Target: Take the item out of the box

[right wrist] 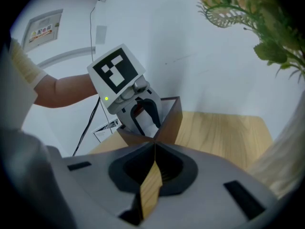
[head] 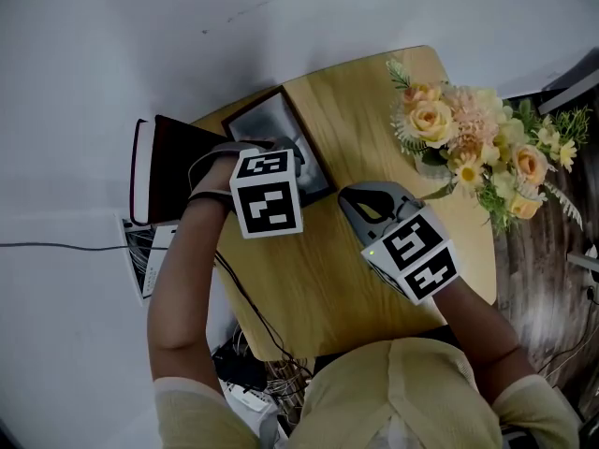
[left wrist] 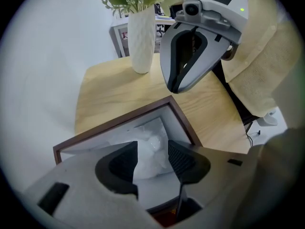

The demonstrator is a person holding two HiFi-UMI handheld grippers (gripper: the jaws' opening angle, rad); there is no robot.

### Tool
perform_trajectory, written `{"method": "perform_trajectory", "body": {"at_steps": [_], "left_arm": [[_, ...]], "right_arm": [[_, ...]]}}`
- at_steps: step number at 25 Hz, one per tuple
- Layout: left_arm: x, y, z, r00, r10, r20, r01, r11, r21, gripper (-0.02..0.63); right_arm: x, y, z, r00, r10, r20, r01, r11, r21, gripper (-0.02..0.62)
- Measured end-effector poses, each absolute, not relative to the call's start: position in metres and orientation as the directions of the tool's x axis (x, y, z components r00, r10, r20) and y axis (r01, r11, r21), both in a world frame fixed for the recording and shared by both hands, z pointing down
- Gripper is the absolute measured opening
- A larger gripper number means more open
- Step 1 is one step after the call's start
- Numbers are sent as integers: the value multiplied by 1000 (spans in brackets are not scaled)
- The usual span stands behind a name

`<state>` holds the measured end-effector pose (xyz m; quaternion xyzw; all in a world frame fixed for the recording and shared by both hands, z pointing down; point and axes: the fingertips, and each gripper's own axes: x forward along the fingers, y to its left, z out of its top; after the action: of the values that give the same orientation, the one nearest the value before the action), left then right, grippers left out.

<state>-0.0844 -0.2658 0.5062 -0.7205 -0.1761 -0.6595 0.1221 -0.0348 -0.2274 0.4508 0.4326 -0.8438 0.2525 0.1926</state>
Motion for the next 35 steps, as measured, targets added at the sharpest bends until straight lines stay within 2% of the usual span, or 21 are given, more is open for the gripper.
{"method": "perform_trajectory", "body": {"at_steps": [12,25,35], "left_arm": [[-92,-265,525,-50,128,991,433,-891,137,225],[-89,-270,538,-16,118,993,399,-910,114,229],[-88,-274,538,-19,74,997,402,-913,76,181]], "right_arm": [[-33,-227,456,-554,-630,544,-828,487,-280,31],[-41,-224,453,-572,-630,525,-818,486,-308,31],[-37,-218,454,-566,-637,523,-823,475,-311,31]]}}
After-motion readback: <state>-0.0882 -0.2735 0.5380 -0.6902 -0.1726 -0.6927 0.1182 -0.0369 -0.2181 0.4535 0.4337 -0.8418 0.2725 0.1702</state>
